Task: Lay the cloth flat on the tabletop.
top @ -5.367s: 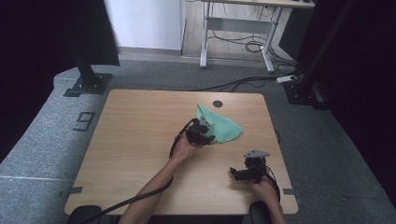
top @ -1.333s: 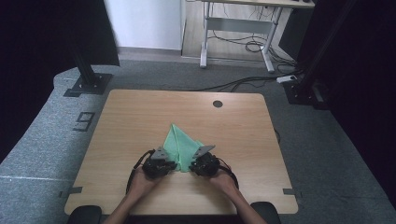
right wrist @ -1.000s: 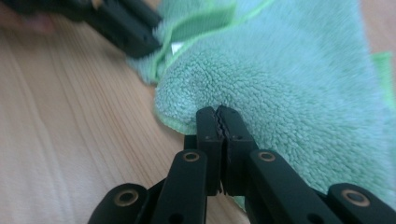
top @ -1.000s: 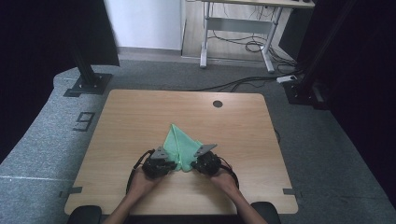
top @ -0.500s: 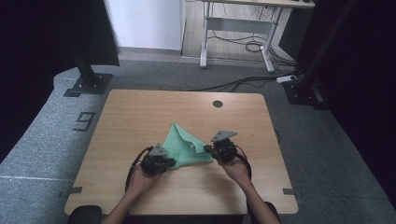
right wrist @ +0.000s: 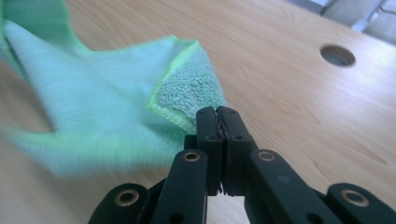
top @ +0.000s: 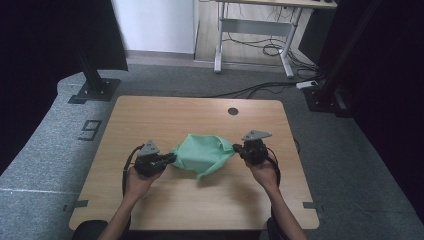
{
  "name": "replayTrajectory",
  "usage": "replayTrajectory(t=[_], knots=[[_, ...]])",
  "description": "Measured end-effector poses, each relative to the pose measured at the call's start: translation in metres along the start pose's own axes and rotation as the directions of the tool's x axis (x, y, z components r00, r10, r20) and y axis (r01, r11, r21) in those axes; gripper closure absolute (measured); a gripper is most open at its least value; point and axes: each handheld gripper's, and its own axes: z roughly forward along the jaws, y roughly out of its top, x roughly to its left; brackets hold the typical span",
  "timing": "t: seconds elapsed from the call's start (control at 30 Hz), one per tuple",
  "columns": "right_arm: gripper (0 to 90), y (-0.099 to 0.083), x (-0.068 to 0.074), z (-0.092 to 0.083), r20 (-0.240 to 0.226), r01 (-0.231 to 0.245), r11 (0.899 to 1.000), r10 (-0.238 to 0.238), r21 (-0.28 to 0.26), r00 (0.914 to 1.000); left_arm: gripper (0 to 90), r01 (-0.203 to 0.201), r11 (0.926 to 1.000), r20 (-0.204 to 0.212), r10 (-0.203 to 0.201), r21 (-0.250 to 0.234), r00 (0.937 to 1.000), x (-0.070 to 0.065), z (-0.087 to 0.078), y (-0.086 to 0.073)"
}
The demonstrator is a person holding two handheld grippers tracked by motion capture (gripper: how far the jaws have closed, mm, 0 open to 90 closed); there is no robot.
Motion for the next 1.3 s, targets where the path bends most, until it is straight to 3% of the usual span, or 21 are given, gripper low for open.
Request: replayTrajectory(t=[0.1,0.2,0.23,0.3,0.43,0.57,0.73,0.93,1.07,1.2,1.3], knots=[[86.9,-0.009,-0.008,0.013,0.005,-0.033,0.999,0.033,0.043,0.9994,77.1,0.025,0.9961,-0.01,-0.024,0.084,0.9997,0.009,0.016,-0.014],[78.9,-0.024,-0.014,0.031,0.019,-0.068,0.991,0.066,0.119,0.9976,65.3,0.02,0.981,-0.062,-0.008,0.193,0.9981,0.012,0.032,-0.026],[75.1,-0.029,-0.016,0.035,0.025,-0.081,0.987,0.078,0.138,0.9966,60.7,0.017,0.9782,-0.085,0.001,0.207,0.9964,0.013,0.034,-0.028],[64.7,-0.038,-0.021,0.039,0.035,-0.111,0.982,0.107,0.152,0.9937,50.1,0.034,0.9778,-0.101,-0.013,0.207,0.9948,0.015,0.033,-0.028],[54.7,-0.046,-0.025,0.035,0.046,-0.126,0.981,0.121,0.146,0.9916,33.4,0.052,0.9848,-0.12,-0.032,0.166,0.9923,0.017,0.024,-0.022],[50.3,-0.043,-0.023,0.029,0.032,-0.124,0.985,0.121,0.121,0.9922,25.3,0.049,0.9877,-0.13,-0.029,0.149,0.9911,0.016,0.019,-0.018],[40.9,-0.039,-0.009,0.032,-0.01,-0.106,0.987,0.108,0.12,0.9941,17.0,0.055,0.992,-0.156,-0.036,0.114,0.987,0.017,0.011,-0.008],[27.1,-0.037,0.008,0.039,-0.026,-0.088,0.987,0.093,0.132,0.9954,14.0,0.058,0.9929,-0.171,-0.04,0.103,0.9844,0.022,0.015,0.009],[24.8,-0.041,0.015,0.043,-0.022,-0.099,0.986,0.103,0.134,0.9945,13.9,0.045,0.991,-0.186,-0.021,0.126,0.9822,0.027,0.026,0.021],[23.0,-0.047,0.019,0.047,-0.001,-0.108,0.983,0.11,0.147,0.9939,14.1,0.038,0.9862,-0.206,-0.004,0.161,0.9786,0.033,0.034,0.023],[21.9,-0.05,0.021,0.048,0.009,-0.107,0.982,0.107,0.152,0.9942,14.2,0.048,0.9799,-0.229,-0.002,0.194,0.9735,0.039,0.037,0.016]])
